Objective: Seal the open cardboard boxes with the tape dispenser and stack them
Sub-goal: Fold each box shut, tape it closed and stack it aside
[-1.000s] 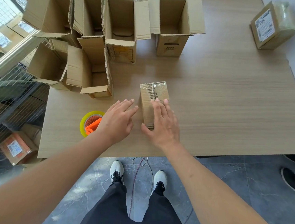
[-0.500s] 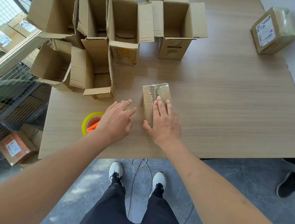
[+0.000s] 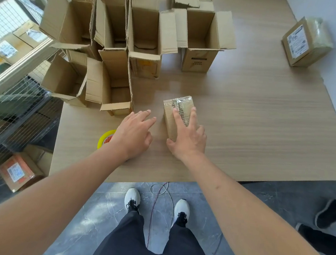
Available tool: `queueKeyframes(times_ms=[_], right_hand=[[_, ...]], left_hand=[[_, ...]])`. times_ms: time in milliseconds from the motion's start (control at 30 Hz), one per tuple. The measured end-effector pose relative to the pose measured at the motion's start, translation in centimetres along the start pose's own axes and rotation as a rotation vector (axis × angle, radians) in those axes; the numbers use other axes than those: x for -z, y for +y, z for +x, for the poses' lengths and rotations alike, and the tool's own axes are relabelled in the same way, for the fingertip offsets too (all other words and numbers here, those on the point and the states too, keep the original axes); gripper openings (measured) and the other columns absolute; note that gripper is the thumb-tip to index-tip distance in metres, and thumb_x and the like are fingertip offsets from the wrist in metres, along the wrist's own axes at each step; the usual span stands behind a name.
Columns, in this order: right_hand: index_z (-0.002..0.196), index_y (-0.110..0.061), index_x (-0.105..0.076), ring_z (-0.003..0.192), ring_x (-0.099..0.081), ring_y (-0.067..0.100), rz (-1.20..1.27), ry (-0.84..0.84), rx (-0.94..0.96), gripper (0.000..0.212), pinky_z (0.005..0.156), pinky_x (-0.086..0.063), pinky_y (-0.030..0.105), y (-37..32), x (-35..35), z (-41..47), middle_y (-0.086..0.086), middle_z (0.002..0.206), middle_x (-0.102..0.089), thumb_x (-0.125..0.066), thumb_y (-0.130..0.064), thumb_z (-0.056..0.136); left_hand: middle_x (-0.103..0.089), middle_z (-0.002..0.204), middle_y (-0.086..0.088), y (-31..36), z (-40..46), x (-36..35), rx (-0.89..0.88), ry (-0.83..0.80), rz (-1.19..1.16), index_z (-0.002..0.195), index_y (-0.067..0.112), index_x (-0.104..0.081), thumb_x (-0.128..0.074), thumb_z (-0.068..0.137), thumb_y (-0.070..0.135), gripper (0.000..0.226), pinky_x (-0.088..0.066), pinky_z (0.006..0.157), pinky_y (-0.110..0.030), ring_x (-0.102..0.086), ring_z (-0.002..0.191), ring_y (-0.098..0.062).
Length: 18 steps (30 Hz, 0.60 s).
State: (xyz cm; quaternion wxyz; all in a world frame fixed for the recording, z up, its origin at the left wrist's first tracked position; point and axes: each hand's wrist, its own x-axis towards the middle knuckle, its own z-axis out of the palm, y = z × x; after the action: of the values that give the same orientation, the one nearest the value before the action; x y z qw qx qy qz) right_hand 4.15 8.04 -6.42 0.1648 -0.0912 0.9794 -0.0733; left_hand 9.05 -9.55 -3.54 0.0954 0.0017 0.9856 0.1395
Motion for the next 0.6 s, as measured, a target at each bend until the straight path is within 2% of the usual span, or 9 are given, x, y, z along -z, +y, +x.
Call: queueKeyframes(times_ms=[233,600], right_hand=[[0.153,-0.059,-0.010,0.124,-0.045,0.040,0.061,0.042,0.002,0.088,0.105,-0.040,0.045,-1.2,3.4,-1.2,0.001,0.170,0.008,-0.064,-0.064,0.084],[0.152,-0.058,-0.022,0.129,-0.046,0.043,0.106,0.181,-0.059,0.084,0.106,-0.039,0.045,-4.1,10.6,-4.4,0.001,0.170,-0.006,-0.060,-0.074,0.080]], left_hand=[[-0.038,0.161,-0.012,-0.2,0.1,3.7,-0.048,0.042,0.022,0.152,0.014,-0.047,-0.058,0.094,0.020,0.059,-0.023,0.123,-0.048,-0.034,0.149,-0.034],[-0.041,0.160,-0.011,-0.4,-1.2,11.8,-0.149,0.129,0.097,0.156,0.018,-0.040,-0.052,0.101,0.035,0.059,-0.025,0.122,-0.051,-0.039,0.147,-0.033]])
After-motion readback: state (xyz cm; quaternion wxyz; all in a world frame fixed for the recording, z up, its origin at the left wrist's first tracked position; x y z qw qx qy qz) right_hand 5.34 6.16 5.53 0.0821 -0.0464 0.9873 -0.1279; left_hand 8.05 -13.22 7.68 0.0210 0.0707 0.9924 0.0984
